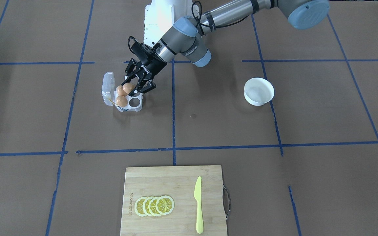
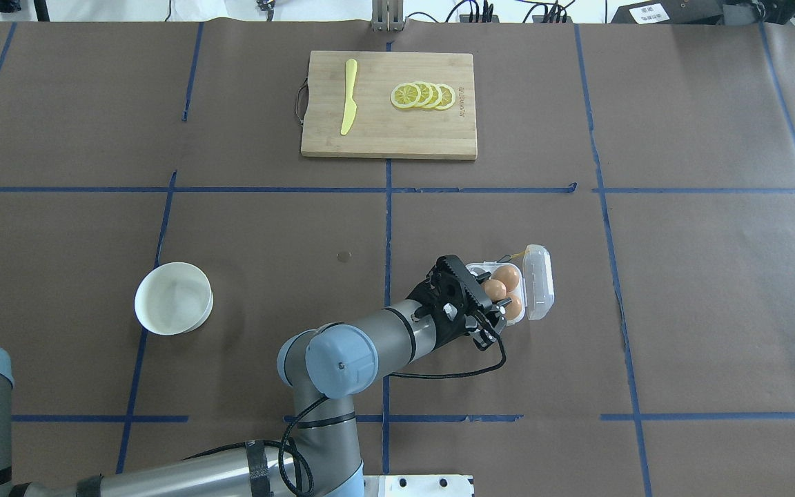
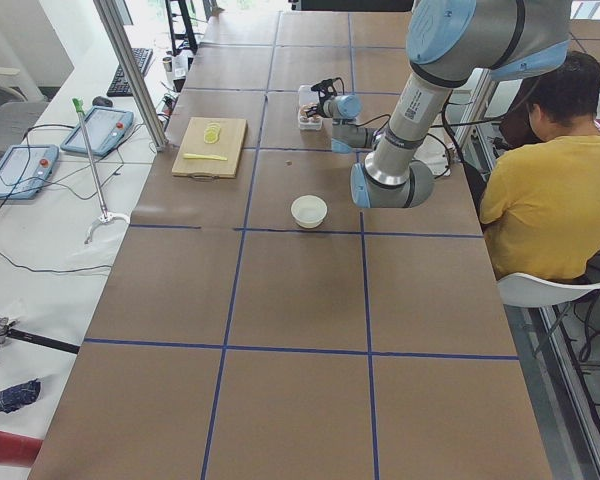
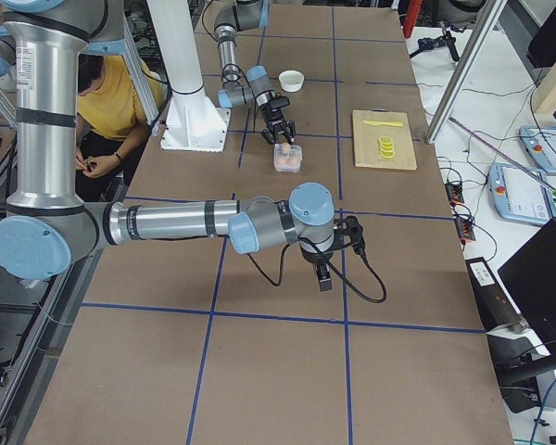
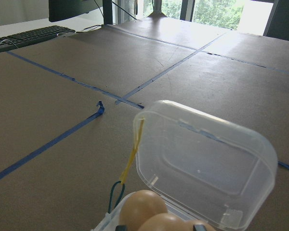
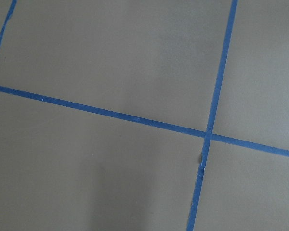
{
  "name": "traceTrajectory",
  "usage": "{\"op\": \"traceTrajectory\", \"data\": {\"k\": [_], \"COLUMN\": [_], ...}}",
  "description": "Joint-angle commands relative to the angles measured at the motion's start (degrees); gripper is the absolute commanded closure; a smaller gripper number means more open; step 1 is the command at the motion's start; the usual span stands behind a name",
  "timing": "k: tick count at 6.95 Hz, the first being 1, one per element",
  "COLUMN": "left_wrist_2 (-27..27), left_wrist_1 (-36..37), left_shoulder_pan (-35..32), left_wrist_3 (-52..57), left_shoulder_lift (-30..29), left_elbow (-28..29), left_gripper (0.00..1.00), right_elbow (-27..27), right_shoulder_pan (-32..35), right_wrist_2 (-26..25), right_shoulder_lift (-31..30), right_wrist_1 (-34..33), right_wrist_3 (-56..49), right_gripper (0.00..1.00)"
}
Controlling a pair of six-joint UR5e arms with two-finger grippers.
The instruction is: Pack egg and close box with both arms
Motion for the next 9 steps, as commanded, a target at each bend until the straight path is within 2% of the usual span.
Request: {"op": "traceTrajectory", "data": {"k": [1, 2, 4, 5, 6, 7, 8, 9], "left_wrist_2": [-0.1, -0.1, -0.8, -3.7, -7.1, -9.2, -12.7, -18.9], "left_wrist_1": [0.0, -0.1, 0.2, 0.7, 5.6, 16.3, 25.4, 32.2], "left_shoulder_pan": [0.0, 0.0, -0.8, -3.1, -5.4, -7.1, -9.9, -14.2], "left_wrist_3": [0.1, 0.1, 0.2, 1.0, 1.1, 1.0, 0.4, 0.4], "left_shoulder_lift": [0.0, 0.0, 0.0, 0.1, 0.8, 2.5, 3.3, 5.6], "left_elbow": [-0.2, -0.3, -1.7, -2.9, -5.2, -11.7, -15.4, -18.6], "left_gripper": [0.14, 0.00, 0.00, 0.00, 0.00, 0.00, 0.00, 0.00], "right_elbow": [0.0, 0.0, 0.0, 0.0, 0.0, 0.0, -0.1, 0.0], "right_shoulder_pan": [0.0, 0.0, 0.0, 0.0, 0.0, 0.0, 0.0, 0.0], "right_wrist_2": [-0.1, -0.1, -0.1, -0.1, 0.0, 0.0, 0.0, 0.0], "right_shoulder_lift": [0.0, 0.1, 0.3, 0.4, 0.4, 0.4, 0.4, 0.4], "right_wrist_1": [0.0, 0.0, 0.0, 0.0, 0.0, -0.1, 0.0, -0.1], "right_wrist_3": [0.0, 0.0, 0.2, 0.4, 0.4, 0.4, 0.5, 0.5], "right_gripper": [0.00, 0.00, 0.00, 0.00, 0.00, 0.00, 0.00, 0.00]}}
